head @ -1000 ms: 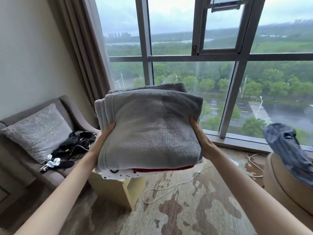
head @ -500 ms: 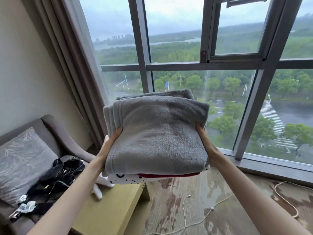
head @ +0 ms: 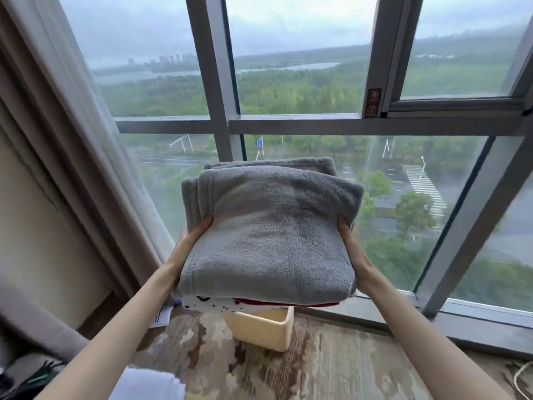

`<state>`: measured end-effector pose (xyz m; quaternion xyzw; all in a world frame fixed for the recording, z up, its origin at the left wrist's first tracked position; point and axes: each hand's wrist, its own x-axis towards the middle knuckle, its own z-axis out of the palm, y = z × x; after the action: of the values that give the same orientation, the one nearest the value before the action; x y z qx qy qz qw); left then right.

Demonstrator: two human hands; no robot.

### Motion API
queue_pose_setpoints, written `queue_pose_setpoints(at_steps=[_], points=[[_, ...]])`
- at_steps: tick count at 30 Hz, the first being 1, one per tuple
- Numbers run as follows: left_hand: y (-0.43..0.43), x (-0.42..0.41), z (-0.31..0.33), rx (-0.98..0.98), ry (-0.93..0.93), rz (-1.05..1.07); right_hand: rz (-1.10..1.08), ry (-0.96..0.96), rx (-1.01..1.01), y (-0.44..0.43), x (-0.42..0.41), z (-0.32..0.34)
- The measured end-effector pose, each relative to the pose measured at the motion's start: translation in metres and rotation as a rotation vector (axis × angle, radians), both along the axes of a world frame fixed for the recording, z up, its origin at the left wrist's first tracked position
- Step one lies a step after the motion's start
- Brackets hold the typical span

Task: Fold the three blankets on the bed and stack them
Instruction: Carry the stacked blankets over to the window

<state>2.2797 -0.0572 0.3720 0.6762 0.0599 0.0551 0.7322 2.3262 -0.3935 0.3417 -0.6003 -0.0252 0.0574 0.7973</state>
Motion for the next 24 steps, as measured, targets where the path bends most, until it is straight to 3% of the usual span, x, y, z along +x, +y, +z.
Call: queue_pose_setpoints(at_steps=[8, 13, 17, 24], points=[[0.031, 0.188, -0.058, 0.014, 0.166, -0.111, -0.081, 0.204, 0.014, 0.031, 0.153, -0.065], [0.044, 0.28, -0.111, 0.115, 0.183, -0.038, -0.065, 0.349, 0.075, 0.052, 0.242, -0.123], [0.06, 0.353, -0.173, 0.162, 0.288, -0.025, -0.063, 0.421, 0.07, 0.064, 0.3, -0.183], [0.081, 0.421, -0.321, 0.067, 0.477, -0.072, -0.086, 0.477, -0.085, 0.083, 0.345, -0.307]])
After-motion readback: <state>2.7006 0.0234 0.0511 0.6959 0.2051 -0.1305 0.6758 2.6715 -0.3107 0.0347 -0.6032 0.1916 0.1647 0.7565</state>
